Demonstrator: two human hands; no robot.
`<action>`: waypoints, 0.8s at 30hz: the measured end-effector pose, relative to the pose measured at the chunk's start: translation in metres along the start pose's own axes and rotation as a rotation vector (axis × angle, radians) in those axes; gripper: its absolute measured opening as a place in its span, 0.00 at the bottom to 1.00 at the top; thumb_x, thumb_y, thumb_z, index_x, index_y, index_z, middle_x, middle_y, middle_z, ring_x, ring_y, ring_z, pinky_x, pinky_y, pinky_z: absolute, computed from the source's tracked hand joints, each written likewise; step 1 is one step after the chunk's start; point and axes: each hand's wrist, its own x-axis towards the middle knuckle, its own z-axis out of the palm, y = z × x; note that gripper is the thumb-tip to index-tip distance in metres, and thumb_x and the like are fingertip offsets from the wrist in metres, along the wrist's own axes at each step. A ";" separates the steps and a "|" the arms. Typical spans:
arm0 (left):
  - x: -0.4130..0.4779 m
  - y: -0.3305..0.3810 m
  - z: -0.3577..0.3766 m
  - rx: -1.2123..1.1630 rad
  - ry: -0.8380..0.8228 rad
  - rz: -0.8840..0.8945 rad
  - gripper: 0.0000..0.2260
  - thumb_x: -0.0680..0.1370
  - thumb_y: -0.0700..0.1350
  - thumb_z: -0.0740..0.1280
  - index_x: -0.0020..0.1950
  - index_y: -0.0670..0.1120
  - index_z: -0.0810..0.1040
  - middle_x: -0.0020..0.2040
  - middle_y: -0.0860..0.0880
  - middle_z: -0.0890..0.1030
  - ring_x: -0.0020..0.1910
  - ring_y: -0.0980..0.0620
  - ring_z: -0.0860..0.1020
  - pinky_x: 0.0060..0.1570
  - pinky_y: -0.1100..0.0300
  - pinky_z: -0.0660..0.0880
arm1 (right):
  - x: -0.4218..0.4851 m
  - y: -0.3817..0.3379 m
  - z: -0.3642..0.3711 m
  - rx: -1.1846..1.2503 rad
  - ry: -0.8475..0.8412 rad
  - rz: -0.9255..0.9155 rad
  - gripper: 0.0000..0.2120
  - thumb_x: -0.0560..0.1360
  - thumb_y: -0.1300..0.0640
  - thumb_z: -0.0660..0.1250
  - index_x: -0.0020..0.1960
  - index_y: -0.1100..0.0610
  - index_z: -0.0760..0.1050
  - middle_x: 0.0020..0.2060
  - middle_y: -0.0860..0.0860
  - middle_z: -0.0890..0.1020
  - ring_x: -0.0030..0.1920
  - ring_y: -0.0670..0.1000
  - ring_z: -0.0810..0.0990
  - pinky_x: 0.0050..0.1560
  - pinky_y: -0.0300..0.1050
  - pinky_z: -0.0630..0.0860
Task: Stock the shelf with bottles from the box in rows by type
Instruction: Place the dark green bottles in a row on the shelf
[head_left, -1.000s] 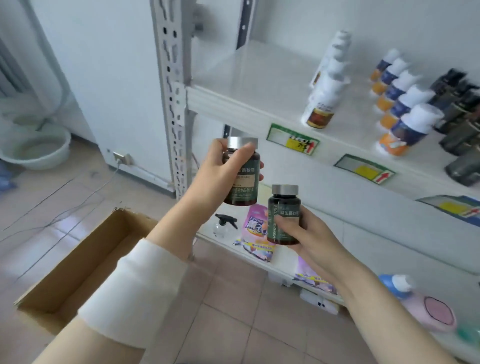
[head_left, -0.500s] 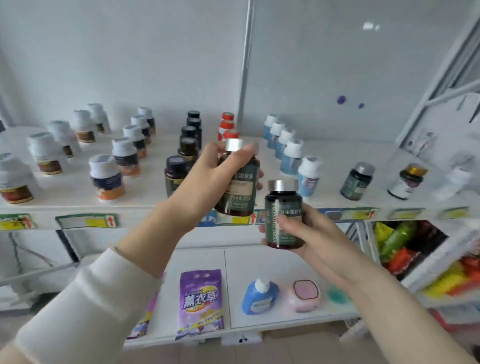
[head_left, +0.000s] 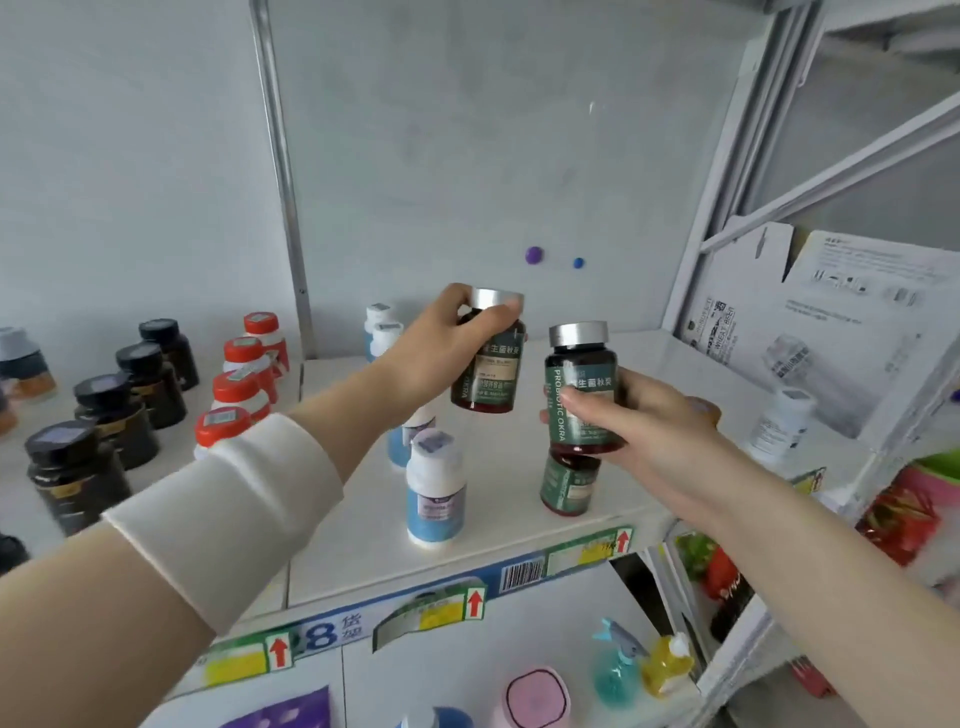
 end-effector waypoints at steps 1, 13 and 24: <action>0.019 -0.005 -0.001 0.017 0.000 -0.003 0.18 0.77 0.55 0.63 0.61 0.45 0.70 0.54 0.48 0.81 0.52 0.52 0.80 0.51 0.58 0.77 | 0.018 0.000 -0.006 -0.022 0.003 0.003 0.16 0.67 0.52 0.71 0.54 0.52 0.77 0.50 0.52 0.84 0.55 0.52 0.81 0.62 0.55 0.74; 0.214 -0.081 -0.004 0.409 -0.070 -0.146 0.21 0.73 0.55 0.70 0.60 0.45 0.71 0.54 0.45 0.79 0.52 0.45 0.79 0.53 0.50 0.79 | 0.208 0.041 -0.035 -0.355 -0.100 0.188 0.25 0.67 0.56 0.75 0.61 0.51 0.69 0.48 0.49 0.80 0.51 0.48 0.79 0.51 0.40 0.73; 0.287 -0.116 -0.008 0.515 -0.040 -0.254 0.16 0.72 0.50 0.71 0.33 0.49 0.65 0.33 0.50 0.68 0.36 0.49 0.70 0.39 0.59 0.69 | 0.297 0.084 -0.034 -0.634 -0.145 0.110 0.30 0.63 0.56 0.78 0.60 0.55 0.70 0.55 0.50 0.78 0.57 0.53 0.77 0.58 0.47 0.74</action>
